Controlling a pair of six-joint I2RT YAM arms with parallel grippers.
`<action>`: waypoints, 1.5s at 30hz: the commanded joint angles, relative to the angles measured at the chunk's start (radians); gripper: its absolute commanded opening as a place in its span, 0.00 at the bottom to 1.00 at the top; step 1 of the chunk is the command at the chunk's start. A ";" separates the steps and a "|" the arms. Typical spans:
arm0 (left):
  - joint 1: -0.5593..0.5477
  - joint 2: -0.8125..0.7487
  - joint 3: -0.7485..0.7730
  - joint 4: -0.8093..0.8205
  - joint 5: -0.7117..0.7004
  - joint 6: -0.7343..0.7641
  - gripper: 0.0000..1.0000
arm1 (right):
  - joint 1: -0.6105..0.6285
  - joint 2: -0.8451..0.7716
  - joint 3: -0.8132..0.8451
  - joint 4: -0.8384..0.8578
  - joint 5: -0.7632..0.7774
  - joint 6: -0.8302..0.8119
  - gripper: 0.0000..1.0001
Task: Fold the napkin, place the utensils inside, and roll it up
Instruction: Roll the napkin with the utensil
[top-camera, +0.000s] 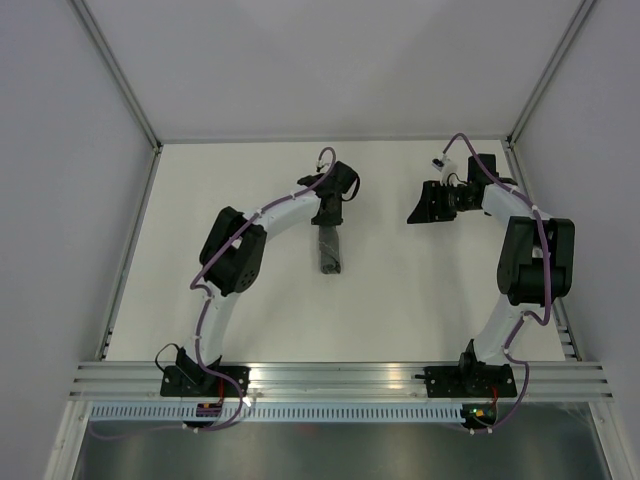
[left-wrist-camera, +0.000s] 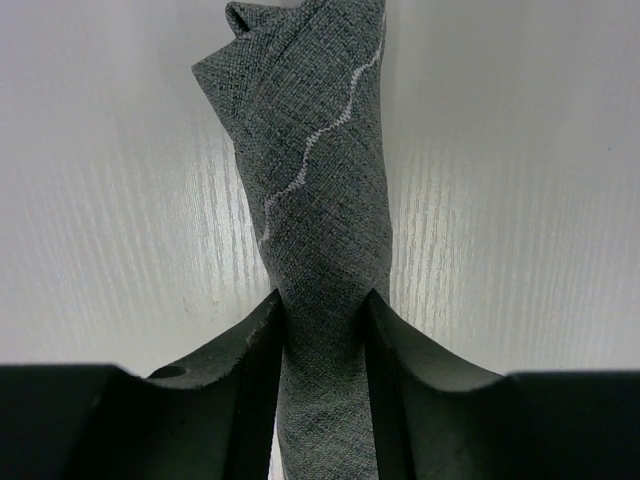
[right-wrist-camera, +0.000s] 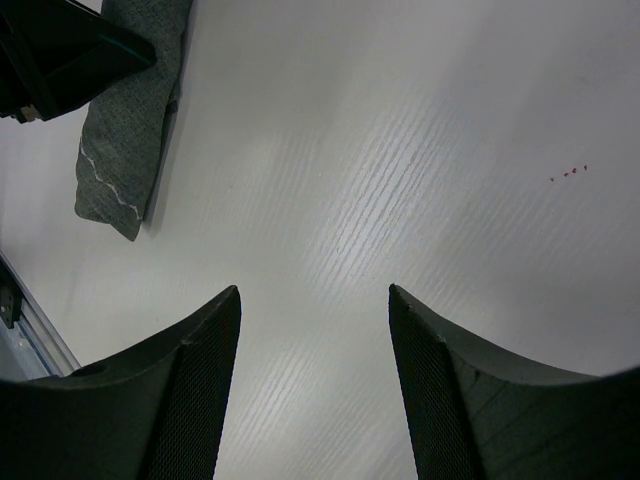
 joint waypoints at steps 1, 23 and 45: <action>-0.006 0.025 0.054 -0.039 -0.030 -0.030 0.43 | -0.001 -0.051 0.026 -0.009 -0.025 -0.021 0.67; -0.018 0.123 0.149 -0.136 -0.064 0.027 0.58 | -0.001 -0.043 0.018 -0.007 -0.031 -0.015 0.66; -0.016 0.148 0.235 -0.203 -0.042 0.021 0.18 | 0.333 -0.246 -0.146 0.235 0.217 0.142 0.43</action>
